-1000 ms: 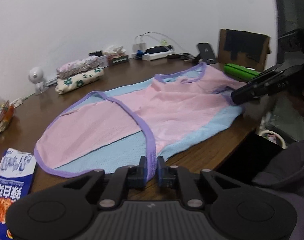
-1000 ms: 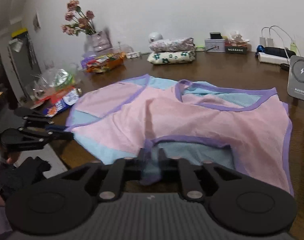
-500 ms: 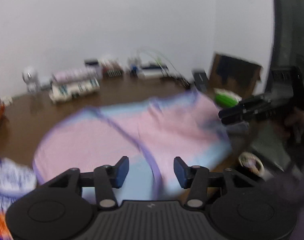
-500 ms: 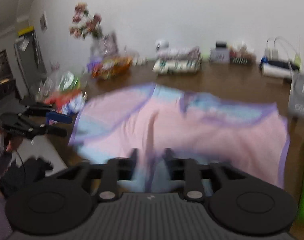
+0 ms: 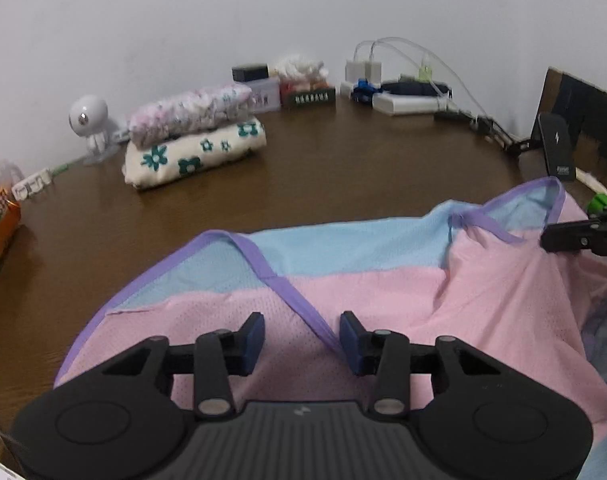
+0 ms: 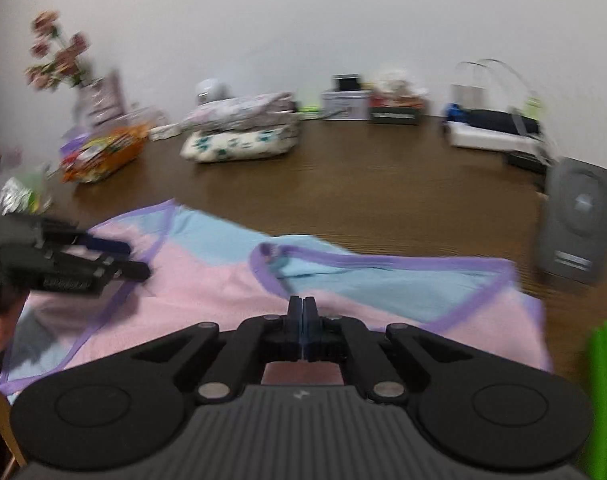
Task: Fold clothes
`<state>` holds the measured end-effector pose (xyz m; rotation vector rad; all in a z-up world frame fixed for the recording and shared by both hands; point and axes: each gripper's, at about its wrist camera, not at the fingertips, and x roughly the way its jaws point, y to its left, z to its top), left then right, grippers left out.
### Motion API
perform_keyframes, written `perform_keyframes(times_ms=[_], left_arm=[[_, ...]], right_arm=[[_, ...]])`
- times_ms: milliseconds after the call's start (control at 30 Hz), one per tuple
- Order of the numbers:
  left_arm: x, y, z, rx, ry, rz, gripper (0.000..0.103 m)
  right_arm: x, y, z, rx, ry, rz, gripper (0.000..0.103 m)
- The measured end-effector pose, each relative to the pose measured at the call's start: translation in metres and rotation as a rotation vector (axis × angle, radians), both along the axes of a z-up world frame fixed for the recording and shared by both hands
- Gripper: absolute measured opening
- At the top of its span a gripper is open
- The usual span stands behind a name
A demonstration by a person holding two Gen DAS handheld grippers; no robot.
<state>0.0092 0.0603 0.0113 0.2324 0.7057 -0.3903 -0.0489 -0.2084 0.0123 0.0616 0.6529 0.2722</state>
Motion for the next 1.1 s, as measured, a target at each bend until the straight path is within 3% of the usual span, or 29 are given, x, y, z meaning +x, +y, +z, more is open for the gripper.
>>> perform_keyframes(times_ms=[67,100,133,267,333,367,433,467,600,667,700,733,767,867,900,967,1000,1033,1100], left_arm=[[-0.004,0.001,0.001,0.000,-0.011,0.001,0.040],[-0.007,0.001,0.003,-0.005,-0.015,-0.002,0.040],[-0.012,0.001,0.006,-0.010,-0.018,-0.009,0.040],[-0.046,-0.002,0.018,-0.016,-0.045,-0.066,0.043],[-0.060,-0.004,0.020,-0.011,-0.057,-0.090,0.046],[-0.065,-0.007,0.020,-0.011,-0.058,-0.101,0.046],[-0.071,-0.009,0.018,-0.012,-0.053,-0.115,0.046],[-0.073,-0.008,0.017,-0.013,-0.050,-0.111,0.046],[-0.080,0.001,0.009,-0.024,-0.025,-0.077,0.045],[-0.082,0.006,0.005,-0.031,-0.011,-0.065,0.045],[-0.084,0.008,0.004,-0.034,-0.011,-0.061,0.045],[-0.088,0.009,0.004,-0.037,-0.009,-0.061,0.045],[-0.092,0.011,0.003,-0.040,-0.004,-0.064,0.045],[-0.107,0.018,0.002,-0.046,0.007,-0.070,0.045],[-0.112,0.022,0.001,-0.054,0.005,-0.065,0.043],[-0.124,0.030,0.001,-0.079,0.009,-0.047,0.029],[-0.129,0.035,0.001,-0.090,0.013,-0.035,0.014],[-0.134,0.039,0.002,-0.098,0.016,-0.020,0.006],[-0.144,0.045,0.003,-0.101,0.015,0.009,0.006]], right_arm=[[-0.004,-0.005,0.002,0.042,0.010,-0.008,0.022],[-0.007,-0.005,0.003,0.089,0.018,0.006,0.053],[-0.011,-0.003,0.004,0.125,0.019,0.030,0.063],[-0.026,0.009,0.000,0.207,0.086,0.069,0.062],[-0.032,0.016,-0.006,0.179,0.111,0.079,0.057],[-0.032,0.022,-0.009,0.161,0.113,0.085,0.050],[-0.031,0.026,-0.016,0.168,0.115,0.090,0.003],[-0.035,0.020,-0.012,0.212,0.101,0.083,0.001],[-0.054,-0.017,0.007,0.364,0.059,0.060,0.002],[-0.059,-0.028,0.006,0.349,0.081,0.052,0.008],[-0.061,-0.028,0.003,0.316,0.086,0.025,0.023],[-0.063,-0.028,0.000,0.286,0.089,0.002,0.048],[-0.065,-0.026,-0.003,0.271,0.084,-0.002,0.053],[-0.062,-0.024,-0.008,0.304,0.080,-0.016,0.054],[-0.058,-0.019,-0.011,0.297,0.074,-0.017,0.051],[-0.046,-0.008,-0.017,0.250,0.072,-0.016,0.021],[-0.042,-0.001,-0.020,0.219,0.070,-0.016,0.001],[-0.039,0.004,-0.023,0.189,0.063,-0.019,0.001],[-0.038,0.006,-0.022,0.135,0.038,-0.070,0.001]])
